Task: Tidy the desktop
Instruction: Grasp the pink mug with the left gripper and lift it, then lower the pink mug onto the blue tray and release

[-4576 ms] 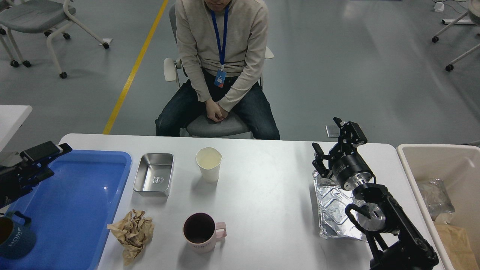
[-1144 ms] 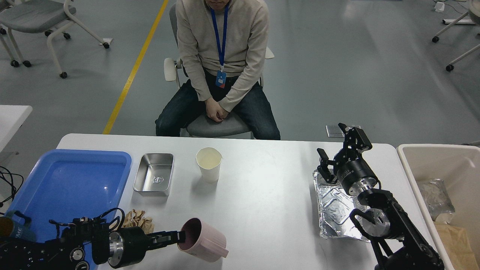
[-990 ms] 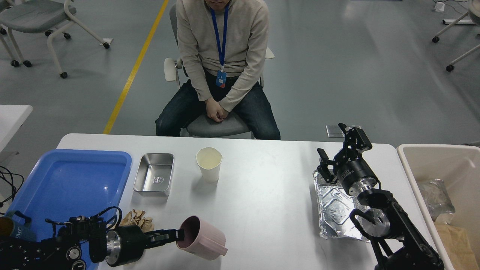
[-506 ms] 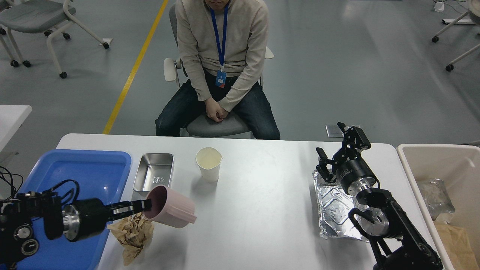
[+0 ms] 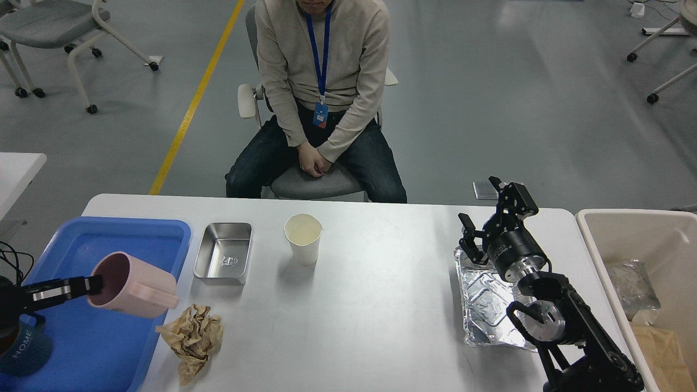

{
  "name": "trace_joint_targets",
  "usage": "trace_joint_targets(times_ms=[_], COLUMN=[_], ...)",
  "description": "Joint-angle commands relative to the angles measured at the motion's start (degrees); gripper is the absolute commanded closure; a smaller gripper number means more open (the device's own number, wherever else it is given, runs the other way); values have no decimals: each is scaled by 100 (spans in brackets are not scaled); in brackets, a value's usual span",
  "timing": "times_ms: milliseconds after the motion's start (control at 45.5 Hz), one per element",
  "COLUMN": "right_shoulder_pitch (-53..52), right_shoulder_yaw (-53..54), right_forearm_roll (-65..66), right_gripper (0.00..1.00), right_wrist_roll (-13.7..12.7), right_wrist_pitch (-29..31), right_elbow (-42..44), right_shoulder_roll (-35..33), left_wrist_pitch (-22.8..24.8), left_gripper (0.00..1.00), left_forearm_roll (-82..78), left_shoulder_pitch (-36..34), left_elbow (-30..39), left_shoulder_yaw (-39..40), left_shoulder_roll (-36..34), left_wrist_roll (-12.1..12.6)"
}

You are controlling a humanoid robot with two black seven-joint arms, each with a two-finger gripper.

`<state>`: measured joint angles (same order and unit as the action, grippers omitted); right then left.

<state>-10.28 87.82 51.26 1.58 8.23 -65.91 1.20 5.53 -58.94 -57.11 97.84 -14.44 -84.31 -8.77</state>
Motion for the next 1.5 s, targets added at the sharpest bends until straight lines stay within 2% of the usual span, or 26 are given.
trace_joint_targets(times_ms=[0,286,418,616,1034,1276,1474], right_shoulder_pitch=[-9,17,44,61,61,97,105], right_shoulder_yaw=[-2,-2,-2,-2,-2,-2,-2], right_forearm_roll=[-2,-2,-2,-2,-2,-2,-2], right_gripper=[0,0,0,0,0,0,0], right_wrist_roll=[0,0,0,0,0,0,0], right_wrist_pitch=[12,20,20,20,29,29,29], right_elbow=[0,0,-9,-9,8,8,8], right_shoulder_roll=[-6,-6,3,-6,-6,-6,-6], left_wrist_pitch=[45,1,-166,-614,-676,-790,-817], left_gripper=[100,100,100,100,100,100,100], left_forearm_roll=[-197,-250,-346,-346,-241,-109,5], left_shoulder_pitch=[50,331,753,1544,1615,1808,1852], left_elbow=[-19,-274,-397,-625,-1161,-1785,-1961], left_shoulder_yaw=[-7,-94,-68,-33,-50,-51,-33], left_shoulder_roll=[-287,-604,-420,160,442,986,1136], left_wrist_roll=[-28,-72,-134,-99,-55,-55,-11])
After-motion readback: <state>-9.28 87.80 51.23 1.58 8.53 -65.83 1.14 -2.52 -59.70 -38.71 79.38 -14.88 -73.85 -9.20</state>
